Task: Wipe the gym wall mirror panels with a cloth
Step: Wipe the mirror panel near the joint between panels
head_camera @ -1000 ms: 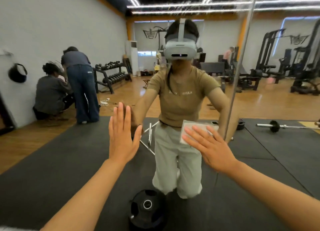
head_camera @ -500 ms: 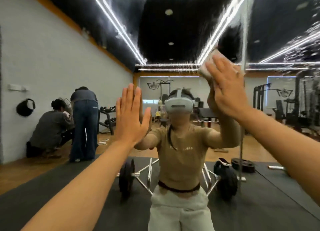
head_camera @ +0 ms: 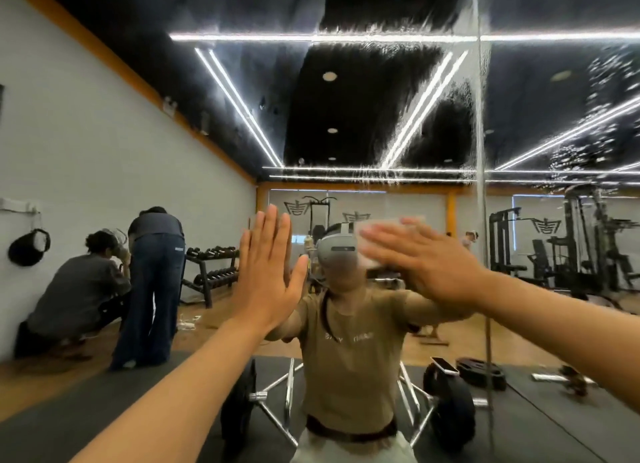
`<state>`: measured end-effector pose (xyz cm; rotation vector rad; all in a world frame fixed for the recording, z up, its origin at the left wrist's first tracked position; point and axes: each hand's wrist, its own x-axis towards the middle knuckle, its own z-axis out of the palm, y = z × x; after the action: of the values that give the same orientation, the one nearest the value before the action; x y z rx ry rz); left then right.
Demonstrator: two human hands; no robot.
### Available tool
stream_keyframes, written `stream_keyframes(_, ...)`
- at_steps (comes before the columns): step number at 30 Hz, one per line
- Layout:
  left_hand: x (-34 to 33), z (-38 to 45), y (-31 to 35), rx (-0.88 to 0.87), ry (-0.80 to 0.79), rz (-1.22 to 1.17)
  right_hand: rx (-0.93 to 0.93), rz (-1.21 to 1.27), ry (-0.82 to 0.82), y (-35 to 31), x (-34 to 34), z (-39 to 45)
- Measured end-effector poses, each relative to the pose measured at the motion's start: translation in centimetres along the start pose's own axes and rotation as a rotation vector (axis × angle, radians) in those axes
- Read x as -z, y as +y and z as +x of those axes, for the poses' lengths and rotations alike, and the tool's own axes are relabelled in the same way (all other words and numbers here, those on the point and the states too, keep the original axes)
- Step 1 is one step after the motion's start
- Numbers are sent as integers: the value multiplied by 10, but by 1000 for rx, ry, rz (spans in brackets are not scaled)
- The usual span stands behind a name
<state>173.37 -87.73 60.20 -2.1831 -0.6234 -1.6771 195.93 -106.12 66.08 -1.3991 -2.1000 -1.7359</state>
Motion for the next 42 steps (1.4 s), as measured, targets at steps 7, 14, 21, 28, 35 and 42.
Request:
stream_keyframes(7,10,2,-12,-51,-41,-75,-597,133,330,7,13,109)
stream_keyframes(14,18,4,-40,-198,-46,-15,144,-29,-3,-82,-37,29)
stream_keyframes(21,5,2,-41,-230,101,27,242,-17,71,-39,-25,65)
stream_keyframes(28,7,2,-41,-247,147,33,-442,108,329,10,15,181)
stream_keyframes(35,5,-1,-42,-239,135,21,-205,76,237,-103,-51,49)
stream_keyframes(42,9,-3,-36,-204,103,24,247,63,-96,-141,-69,-55)
